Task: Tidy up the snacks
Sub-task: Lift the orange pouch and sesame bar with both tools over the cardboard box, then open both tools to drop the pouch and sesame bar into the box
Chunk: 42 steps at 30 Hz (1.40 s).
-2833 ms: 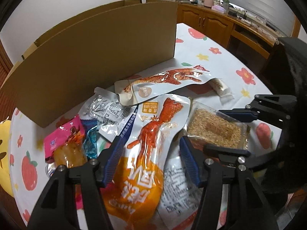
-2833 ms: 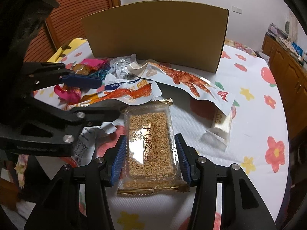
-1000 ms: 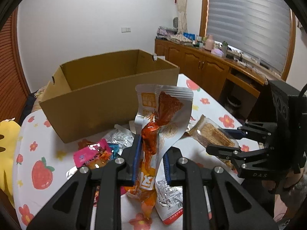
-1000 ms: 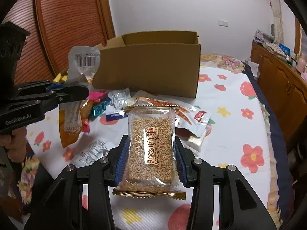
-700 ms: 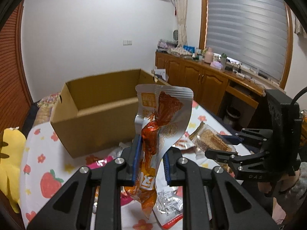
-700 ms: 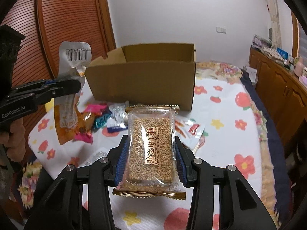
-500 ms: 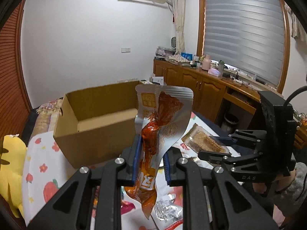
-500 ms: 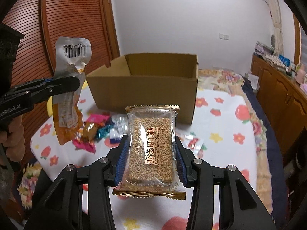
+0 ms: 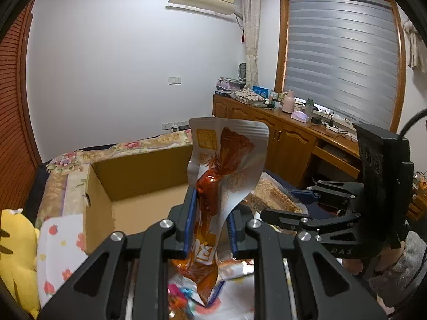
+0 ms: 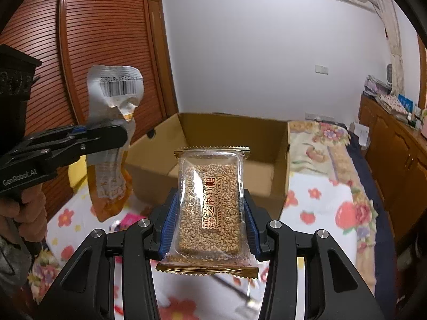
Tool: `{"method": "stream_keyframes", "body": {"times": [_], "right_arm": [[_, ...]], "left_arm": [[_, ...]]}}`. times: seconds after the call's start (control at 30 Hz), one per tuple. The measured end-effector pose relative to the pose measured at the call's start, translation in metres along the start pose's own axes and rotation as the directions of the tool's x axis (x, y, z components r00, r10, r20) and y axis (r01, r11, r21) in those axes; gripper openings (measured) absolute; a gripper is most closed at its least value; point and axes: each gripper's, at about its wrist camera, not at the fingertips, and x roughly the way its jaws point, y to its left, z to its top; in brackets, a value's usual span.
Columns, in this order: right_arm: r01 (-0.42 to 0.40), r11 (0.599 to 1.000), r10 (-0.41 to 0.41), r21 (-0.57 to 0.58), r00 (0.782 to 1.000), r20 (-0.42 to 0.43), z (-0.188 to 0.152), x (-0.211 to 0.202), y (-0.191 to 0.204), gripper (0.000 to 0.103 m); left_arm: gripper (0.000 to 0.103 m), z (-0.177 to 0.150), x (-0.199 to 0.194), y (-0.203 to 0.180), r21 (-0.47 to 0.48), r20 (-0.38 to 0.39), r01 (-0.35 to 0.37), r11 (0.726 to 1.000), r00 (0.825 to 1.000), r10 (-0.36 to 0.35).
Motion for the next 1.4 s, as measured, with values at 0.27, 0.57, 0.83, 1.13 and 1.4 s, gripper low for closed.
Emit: {"method": "stream_keyframes", "body": {"times": [0.27,0.57,0.83,1.13,1.4], "right_arm": [[0.008,1.0,-0.008,-0.024,1.0,0.025,0.04,0.031,-0.002,0.045],[0.015,1.0,-0.015,-0.005,1.0,0.021,0.068,0.071,-0.012,0.045],[0.053,0.998,-0.054,-0.027,0.997,-0.051,0.065,0.119,-0.02,0.045],[0.076,0.997,-0.078,-0.019,0.989,-0.129,0.043,0.148,-0.034,0.046],[0.102,0.994,-0.106,-0.033,0.981,-0.163,0.029,0.159,-0.032,0.049]], "left_arm": [[0.018,0.033,0.028,0.044,-0.029,-0.006,-0.023,0.999,1.0,0.023],[0.018,0.048,0.045,0.081,-0.03,-0.012,-0.069,0.997,0.998,0.068],[0.018,0.036,0.087,0.106,-0.05,-0.092,-0.092,0.995,0.992,0.087],[0.019,0.008,0.126,0.104,-0.073,-0.186,-0.1,0.992,0.979,0.085],[0.042,-0.009,0.132,0.091,-0.058,-0.251,-0.106,0.993,0.964,0.089]]}}
